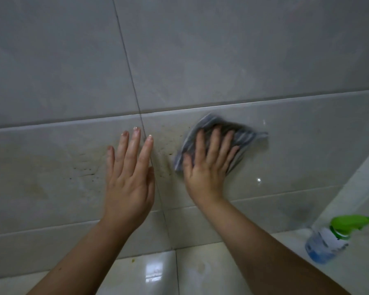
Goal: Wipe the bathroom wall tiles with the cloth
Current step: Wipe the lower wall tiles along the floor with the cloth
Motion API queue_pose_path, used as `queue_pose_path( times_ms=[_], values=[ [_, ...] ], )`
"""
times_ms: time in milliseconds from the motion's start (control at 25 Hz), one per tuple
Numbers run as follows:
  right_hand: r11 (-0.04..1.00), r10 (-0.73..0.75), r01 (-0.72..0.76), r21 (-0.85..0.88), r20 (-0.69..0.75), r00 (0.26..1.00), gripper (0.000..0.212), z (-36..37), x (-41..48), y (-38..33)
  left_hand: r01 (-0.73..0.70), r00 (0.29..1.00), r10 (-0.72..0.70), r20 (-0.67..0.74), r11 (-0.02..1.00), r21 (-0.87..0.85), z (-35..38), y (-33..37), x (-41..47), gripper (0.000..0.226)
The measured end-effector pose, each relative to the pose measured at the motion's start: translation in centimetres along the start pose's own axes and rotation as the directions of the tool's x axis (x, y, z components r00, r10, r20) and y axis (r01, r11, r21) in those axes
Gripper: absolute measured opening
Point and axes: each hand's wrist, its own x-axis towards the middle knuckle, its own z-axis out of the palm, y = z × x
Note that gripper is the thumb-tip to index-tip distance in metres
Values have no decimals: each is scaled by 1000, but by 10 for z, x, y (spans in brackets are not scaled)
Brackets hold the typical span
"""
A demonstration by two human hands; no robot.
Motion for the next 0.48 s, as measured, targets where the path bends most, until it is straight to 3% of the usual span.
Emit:
queue_pose_path(
  times_ms=[120, 280, 400, 480],
  values=[
    [984, -174, 175, -27, 45, 984, 68, -3, -2, 10, 14, 1000, -14, 2, 1000, -17, -5, -8, -4, 63],
    [994, -106, 107, 17, -39, 994, 66, -16, 49, -25, 29, 999, -29, -27, 1000, -10, -12, -17, -4, 63],
    [962, -270, 271, -23, 37, 962, 65, -2, 30, -55, 24, 998, -24, -50, 1000, -3, -15, -21, -3, 61],
    [916, -383, 393, -83, 115, 916, 68, 12, -11, -38, 28, 999, -28, -42, 1000, 3, -15, -23, -5, 60]
  ],
)
